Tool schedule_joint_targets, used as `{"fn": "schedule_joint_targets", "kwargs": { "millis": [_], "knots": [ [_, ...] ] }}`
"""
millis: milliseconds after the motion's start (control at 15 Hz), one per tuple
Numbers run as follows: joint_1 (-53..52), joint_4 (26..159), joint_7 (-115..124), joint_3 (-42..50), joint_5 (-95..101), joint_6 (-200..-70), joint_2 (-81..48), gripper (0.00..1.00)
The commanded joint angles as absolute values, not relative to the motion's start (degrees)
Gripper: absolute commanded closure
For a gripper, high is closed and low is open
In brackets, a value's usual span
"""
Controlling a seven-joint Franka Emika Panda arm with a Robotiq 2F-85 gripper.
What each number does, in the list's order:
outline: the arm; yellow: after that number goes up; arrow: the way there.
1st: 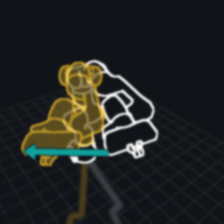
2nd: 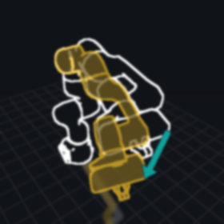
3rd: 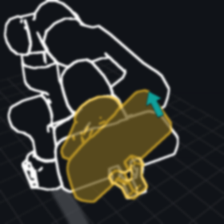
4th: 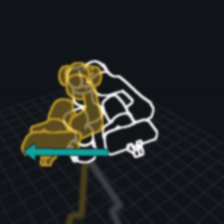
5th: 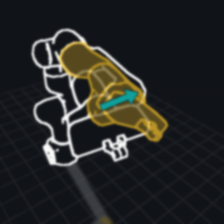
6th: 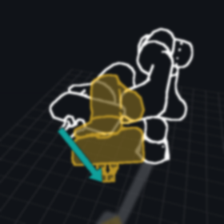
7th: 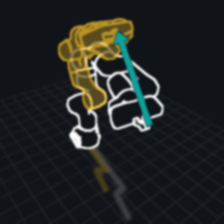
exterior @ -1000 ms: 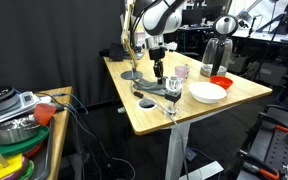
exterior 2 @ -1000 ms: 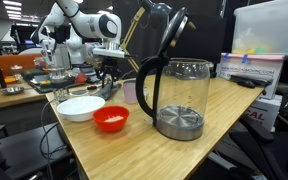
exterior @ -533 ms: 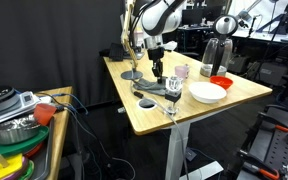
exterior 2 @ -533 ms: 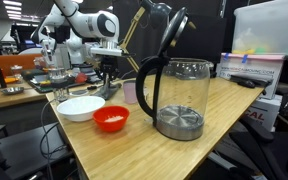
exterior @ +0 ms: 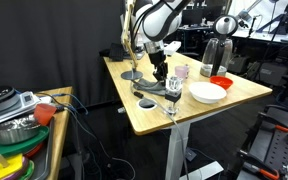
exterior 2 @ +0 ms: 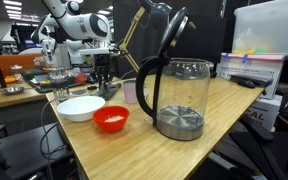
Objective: Fold the cloth on the table
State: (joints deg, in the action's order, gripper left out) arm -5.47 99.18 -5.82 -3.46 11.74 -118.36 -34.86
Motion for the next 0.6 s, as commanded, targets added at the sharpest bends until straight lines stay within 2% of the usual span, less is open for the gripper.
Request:
{"fn": "schedule_joint_targets", "kwargs": {
  "millis": [0,533],
  "knots": [
    [-7.52,102.58,-0.67,-1.97,13.66,-119.01,-31.84,0.79],
    [-8.79,104.78,2.66,-2.27,14.25,-119.23,-30.84,0.74]
  ]
}}
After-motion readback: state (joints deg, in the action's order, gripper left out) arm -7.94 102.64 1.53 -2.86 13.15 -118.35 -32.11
